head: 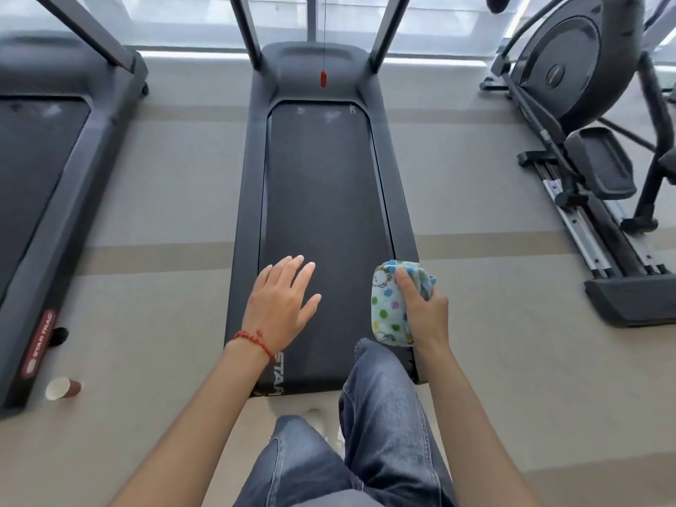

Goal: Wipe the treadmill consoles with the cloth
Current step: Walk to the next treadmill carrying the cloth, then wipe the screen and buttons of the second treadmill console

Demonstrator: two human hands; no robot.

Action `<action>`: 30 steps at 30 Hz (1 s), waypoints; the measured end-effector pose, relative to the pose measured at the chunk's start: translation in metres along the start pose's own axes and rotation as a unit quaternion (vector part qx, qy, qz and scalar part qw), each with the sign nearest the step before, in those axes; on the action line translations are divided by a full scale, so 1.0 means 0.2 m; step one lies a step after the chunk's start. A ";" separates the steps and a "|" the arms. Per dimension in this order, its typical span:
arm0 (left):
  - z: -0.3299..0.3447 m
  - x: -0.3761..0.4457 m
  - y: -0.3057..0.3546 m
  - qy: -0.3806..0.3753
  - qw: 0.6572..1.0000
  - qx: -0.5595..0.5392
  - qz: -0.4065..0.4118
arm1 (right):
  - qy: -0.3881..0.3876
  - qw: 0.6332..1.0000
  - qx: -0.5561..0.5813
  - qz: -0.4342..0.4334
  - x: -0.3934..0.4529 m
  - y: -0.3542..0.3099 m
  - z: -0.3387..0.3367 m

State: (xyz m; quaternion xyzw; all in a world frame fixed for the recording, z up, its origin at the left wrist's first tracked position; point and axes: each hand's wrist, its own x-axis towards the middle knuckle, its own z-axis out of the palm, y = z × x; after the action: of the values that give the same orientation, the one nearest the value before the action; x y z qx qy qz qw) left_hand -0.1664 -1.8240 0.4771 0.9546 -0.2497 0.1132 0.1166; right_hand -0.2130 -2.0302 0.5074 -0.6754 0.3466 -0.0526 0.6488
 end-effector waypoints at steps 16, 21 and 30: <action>0.15 0.96 -0.18 -0.028 0.999 0.007 -0.020 | -0.024 0.999 0.022 -0.018 0.86 -0.54 0.24; -0.04 1.35 -0.15 -0.028 0.999 0.003 -0.043 | -0.055 0.998 0.010 0.007 1.07 -0.92 0.26; -0.32 1.82 -0.24 -0.003 0.999 0.021 -0.047 | -0.080 0.997 -0.002 0.003 1.27 -1.44 0.41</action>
State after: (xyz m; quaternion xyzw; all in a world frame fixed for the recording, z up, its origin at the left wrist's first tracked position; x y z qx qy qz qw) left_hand 0.1579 -1.9292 0.6298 0.9679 -0.2022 0.1100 0.1008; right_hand 0.1362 -2.1223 0.6606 -0.6778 0.2955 0.0043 0.6733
